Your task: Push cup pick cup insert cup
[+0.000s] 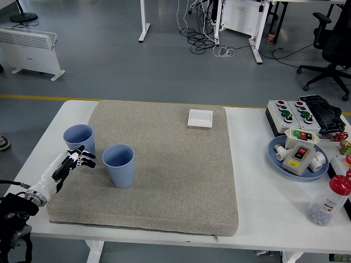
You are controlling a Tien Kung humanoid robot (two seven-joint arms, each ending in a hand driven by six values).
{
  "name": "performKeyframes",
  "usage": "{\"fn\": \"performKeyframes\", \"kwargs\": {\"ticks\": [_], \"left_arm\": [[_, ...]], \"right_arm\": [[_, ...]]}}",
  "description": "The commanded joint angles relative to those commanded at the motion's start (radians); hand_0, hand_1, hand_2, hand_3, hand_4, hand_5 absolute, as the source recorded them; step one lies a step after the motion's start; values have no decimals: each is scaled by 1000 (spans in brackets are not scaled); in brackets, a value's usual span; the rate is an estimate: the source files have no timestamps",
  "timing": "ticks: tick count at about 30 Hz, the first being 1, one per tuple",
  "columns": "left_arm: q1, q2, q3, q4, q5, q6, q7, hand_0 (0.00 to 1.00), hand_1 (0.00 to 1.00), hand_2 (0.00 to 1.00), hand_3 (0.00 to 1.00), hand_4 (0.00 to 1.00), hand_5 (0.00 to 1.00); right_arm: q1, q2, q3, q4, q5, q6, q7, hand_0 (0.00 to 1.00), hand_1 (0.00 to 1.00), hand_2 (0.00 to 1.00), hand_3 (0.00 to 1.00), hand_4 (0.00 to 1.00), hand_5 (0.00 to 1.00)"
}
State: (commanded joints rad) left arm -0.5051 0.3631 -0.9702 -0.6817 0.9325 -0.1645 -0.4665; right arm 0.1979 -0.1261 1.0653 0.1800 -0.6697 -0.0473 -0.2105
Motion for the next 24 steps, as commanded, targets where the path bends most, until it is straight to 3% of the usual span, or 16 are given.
{"fn": "performKeyframes", "kwargs": {"ticks": [4, 5, 12, 16, 19, 23, 24], "left_arm": [[17, 9, -15, -29, 7, -1, 7, 723, 483, 461, 492, 536, 998], [20, 10, -18, -34, 8, -2, 8, 661, 482, 461, 492, 536, 998], [86, 41, -100, -137, 33, 1, 18, 642, 482, 460, 492, 536, 998], [164, 93, -202, -278, 63, 8, 30, 642, 482, 460, 492, 536, 998], [181, 106, -229, -336, 75, 11, 32, 626, 486, 468, 497, 540, 998], [201, 147, -305, -475, 136, 30, 53, 626, 486, 468, 497, 540, 998], [199, 152, -314, -510, 148, 33, 63, 748, 680, 616, 561, 662, 998]], "right_arm": [[0, 0, -1, 0, 2, 0, 1, 745, 696, 685, 582, 188, 546], [0, 0, -1, 0, 3, 0, 2, 745, 696, 685, 582, 189, 544], [0, 0, 1, 0, 8, -1, 3, 745, 696, 685, 582, 188, 544], [-1, -1, 4, 0, 8, -1, 3, 745, 696, 685, 582, 188, 544], [-2, -1, 5, 0, 8, -1, 2, 745, 696, 685, 582, 189, 545], [-5, -2, 5, 0, 9, -2, 1, 745, 696, 685, 582, 189, 545], [-5, -2, 5, 0, 9, -2, 1, 745, 696, 685, 583, 189, 545]]}}
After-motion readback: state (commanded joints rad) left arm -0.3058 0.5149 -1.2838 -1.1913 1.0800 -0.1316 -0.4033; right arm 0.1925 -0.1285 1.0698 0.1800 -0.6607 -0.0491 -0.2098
